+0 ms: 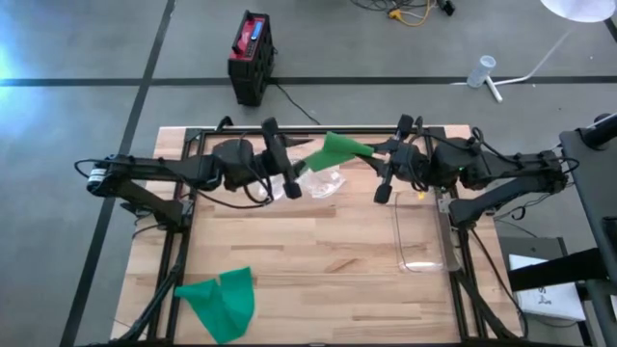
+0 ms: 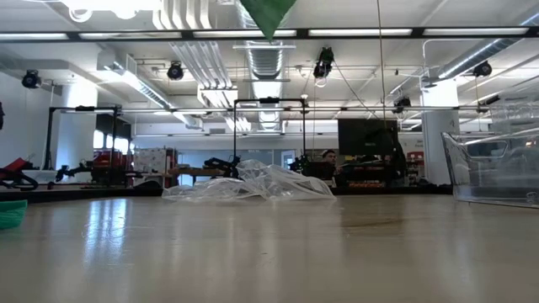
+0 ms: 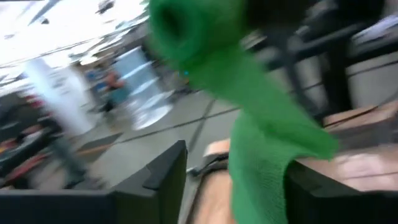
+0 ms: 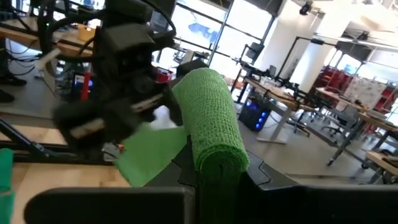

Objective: Roll bandage
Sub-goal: Roll the green bandage

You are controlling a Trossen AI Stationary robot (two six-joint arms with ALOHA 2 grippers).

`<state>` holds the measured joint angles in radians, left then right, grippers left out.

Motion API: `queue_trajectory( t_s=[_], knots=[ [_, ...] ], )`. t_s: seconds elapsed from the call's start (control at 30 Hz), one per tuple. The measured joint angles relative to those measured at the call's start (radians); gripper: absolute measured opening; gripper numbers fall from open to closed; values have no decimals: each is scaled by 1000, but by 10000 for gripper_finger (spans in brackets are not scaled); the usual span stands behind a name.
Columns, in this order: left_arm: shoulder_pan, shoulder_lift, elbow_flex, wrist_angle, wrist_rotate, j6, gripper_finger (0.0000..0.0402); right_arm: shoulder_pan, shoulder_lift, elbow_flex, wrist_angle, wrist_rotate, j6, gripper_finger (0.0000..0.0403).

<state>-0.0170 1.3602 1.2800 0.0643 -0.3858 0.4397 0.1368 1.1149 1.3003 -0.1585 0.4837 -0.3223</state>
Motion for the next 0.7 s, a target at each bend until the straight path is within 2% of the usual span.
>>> queue_trajectory(
  t_s=[0.13,0.23,0.3,0.43,0.5,0.53,0.6,0.7],
  knots=[
    [-3,11,0,21,133,-38,187,0,0,0,-1,45,-16,38],
    [-6,12,0,51,135,-17,203,0,0,0,-8,83,-35,38],
    [-6,10,1,71,60,20,212,0,0,0,-10,110,-51,38],
    [-6,1,1,51,-191,116,228,0,-10,-1,-22,153,-90,38],
    [-3,-1,1,41,-223,126,235,0,-22,-1,-20,151,-98,38],
    [-1,0,1,40,-198,116,237,0,-28,-1,-19,142,-98,38],
    [3,2,1,52,-74,83,241,0,-29,-1,-14,111,-97,38],
    [5,19,1,158,90,29,242,0,-15,-1,-18,84,-89,38]
  ],
)
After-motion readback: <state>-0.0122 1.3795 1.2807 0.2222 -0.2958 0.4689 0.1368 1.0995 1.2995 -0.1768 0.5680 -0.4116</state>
